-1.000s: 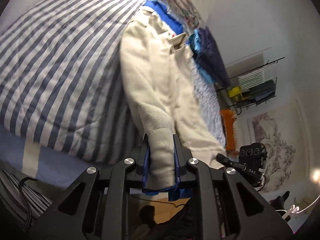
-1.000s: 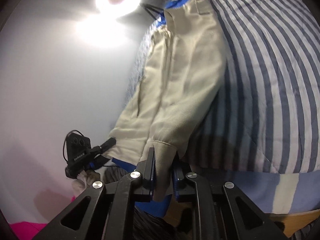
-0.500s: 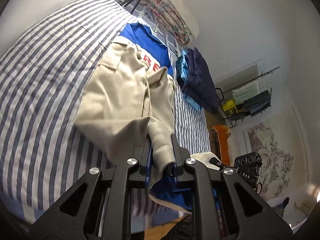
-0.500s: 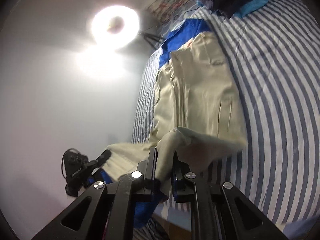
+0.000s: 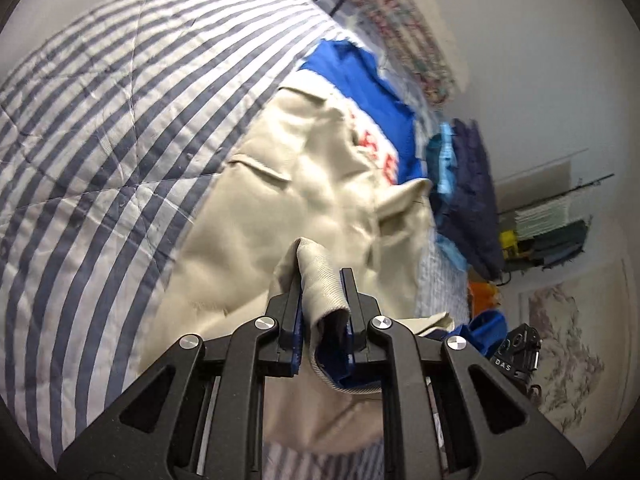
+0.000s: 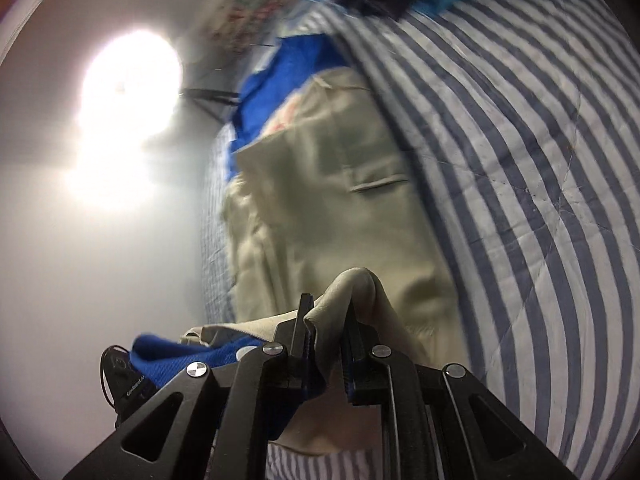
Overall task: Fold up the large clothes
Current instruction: 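Lift the hem with both tools and fold it up toward the collar, then grasp the folded hem edge with the left tool and smooth it toward the collar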
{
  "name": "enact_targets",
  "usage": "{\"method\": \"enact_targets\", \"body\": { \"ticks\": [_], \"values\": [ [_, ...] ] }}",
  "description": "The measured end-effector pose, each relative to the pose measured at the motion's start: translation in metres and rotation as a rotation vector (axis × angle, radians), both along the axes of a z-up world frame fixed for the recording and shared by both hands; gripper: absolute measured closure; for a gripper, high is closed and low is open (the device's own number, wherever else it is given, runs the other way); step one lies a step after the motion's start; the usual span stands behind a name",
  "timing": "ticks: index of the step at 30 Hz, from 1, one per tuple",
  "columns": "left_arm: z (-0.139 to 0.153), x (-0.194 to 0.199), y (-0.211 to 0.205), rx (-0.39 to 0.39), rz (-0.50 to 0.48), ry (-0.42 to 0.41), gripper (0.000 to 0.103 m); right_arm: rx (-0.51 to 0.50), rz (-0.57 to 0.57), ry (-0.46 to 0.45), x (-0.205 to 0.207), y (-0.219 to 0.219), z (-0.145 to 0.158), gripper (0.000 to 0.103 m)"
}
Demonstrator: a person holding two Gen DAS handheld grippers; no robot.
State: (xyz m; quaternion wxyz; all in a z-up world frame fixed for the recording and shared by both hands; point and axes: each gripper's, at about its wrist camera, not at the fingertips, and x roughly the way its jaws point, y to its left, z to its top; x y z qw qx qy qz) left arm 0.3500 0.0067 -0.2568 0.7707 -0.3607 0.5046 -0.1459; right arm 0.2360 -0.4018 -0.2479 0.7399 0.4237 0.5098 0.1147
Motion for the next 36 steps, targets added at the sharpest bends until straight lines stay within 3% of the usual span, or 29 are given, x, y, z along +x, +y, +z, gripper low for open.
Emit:
{"method": "enact_targets", "body": {
  "ticks": [7, 10, 12, 14, 16, 18, 22, 23, 27, 32, 34, 36],
  "values": [
    [-0.036, 0.016, -0.002, -0.008, 0.027, 0.070, 0.089, 0.028, 0.014, 0.064, 0.022, -0.003, -0.027, 0.088],
    [-0.027, 0.016, 0.003, -0.031, 0.006, 0.067, 0.082, 0.084, 0.014, 0.065, 0.024, -0.009, -0.021, 0.075],
    [-0.014, 0.015, 0.010, -0.046, -0.013, 0.046, 0.075, 0.110, 0.012, 0.015, 0.019, -0.021, -0.007, 0.061],
    [0.005, 0.013, 0.020, -0.047, 0.001, 0.000, 0.052, 0.131, 0.011, -0.054, 0.014, -0.033, 0.009, 0.047],
    [0.019, 0.012, 0.030, -0.056, 0.018, -0.047, 0.040, 0.120, 0.025, -0.143, 0.004, -0.046, 0.028, 0.047],
    [0.033, 0.011, 0.041, -0.068, 0.014, -0.110, 0.040, 0.050, 0.061, -0.202, -0.002, -0.049, 0.039, 0.048],
    [0.038, 0.003, 0.039, 0.060, -0.084, -0.189, 0.040, -0.111, 0.189, -0.256, -0.023, -0.035, 0.040, 0.056],
    [0.030, 0.000, 0.034, 0.097, -0.129, -0.176, 0.040, -0.149, 0.223, -0.258, -0.026, -0.028, 0.034, 0.057],
    [0.002, -0.008, 0.016, 0.123, -0.231, -0.141, 0.041, -0.197, 0.270, -0.252, -0.026, -0.016, 0.014, 0.058],
    [-0.024, -0.015, -0.003, 0.165, -0.289, -0.106, 0.042, -0.223, 0.304, -0.231, -0.020, -0.001, -0.002, 0.058],
    [-0.026, -0.017, -0.006, 0.183, -0.297, -0.116, 0.046, -0.251, 0.329, -0.230, -0.021, 0.004, -0.005, 0.058],
    [-0.027, -0.019, -0.008, 0.196, -0.306, -0.117, 0.059, -0.263, 0.343, -0.233, -0.023, 0.006, -0.006, 0.058]
  ]
}}
